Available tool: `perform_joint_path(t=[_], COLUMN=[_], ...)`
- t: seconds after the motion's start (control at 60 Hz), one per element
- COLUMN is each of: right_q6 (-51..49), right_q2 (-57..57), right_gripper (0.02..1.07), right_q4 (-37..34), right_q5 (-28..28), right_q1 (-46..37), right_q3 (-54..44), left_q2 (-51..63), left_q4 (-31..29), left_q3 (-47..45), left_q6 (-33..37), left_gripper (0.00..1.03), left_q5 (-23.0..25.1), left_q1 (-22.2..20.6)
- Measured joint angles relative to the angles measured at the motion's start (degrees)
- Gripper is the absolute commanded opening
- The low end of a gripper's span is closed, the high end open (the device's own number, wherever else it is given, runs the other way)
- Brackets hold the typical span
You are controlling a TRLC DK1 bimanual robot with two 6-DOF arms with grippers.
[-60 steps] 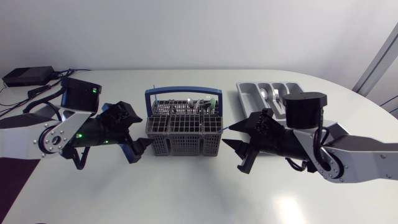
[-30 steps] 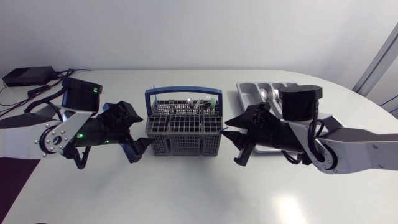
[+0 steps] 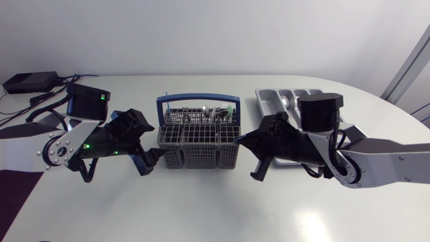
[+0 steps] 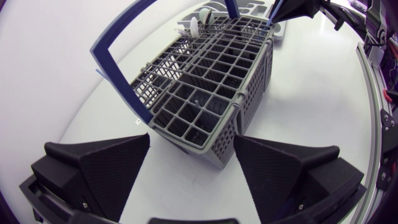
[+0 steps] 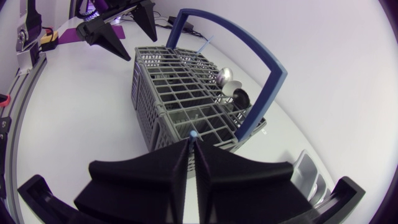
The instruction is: Unload the cutlery basket into the drawer organizer.
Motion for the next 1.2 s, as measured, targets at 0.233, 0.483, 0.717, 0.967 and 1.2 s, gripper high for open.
perform_joint_path(t=[0.233,0.483,0.717,0.967,1.2], right_q6=[0.0,0.0,0.0,0.0,0.1], right_q2=[0.1,-3.1,-10.2,-19.6,-28.3], right_gripper=[0.08,0.08,0.08,0.08,0.08], right_q4=[-1.1,-11.0,-19.1,-26.1,-34.1], right_q5=[0.2,0.9,1.6,1.7,1.7], right_q1=[0.5,0.7,1.0,1.0,1.0], right_q3=[0.8,4.8,7.0,7.0,7.3], left_q2=[0.0,0.0,-0.2,-1.7,-4.0], left_q4=[0.5,0.7,1.5,1.6,1.5], left_q3=[0.0,0.0,-0.1,-0.7,-1.0], left_q6=[0.0,0.0,0.0,0.0,0.0], left_gripper=[0.98,0.98,0.98,0.98,0.98], left_q5=[0.0,0.0,0.0,0.0,0.0], left_q1=[0.0,0.5,0.8,0.8,0.8])
